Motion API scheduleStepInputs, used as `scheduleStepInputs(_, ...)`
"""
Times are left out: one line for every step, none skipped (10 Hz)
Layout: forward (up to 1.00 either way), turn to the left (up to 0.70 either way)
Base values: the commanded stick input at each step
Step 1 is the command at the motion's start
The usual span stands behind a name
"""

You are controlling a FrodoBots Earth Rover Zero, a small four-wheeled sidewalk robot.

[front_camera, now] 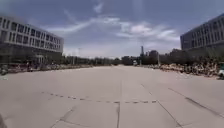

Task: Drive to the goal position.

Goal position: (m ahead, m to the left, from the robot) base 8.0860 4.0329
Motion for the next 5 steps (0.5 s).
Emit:
scheduleStepInputs(0.6,0.0)
scheduleStepInputs(0.6,0.0)
scheduleStepInputs(0.6,0.0)
scheduleStepInputs(0.6,0.0)
scheduleStepInputs(0.6,0.0)
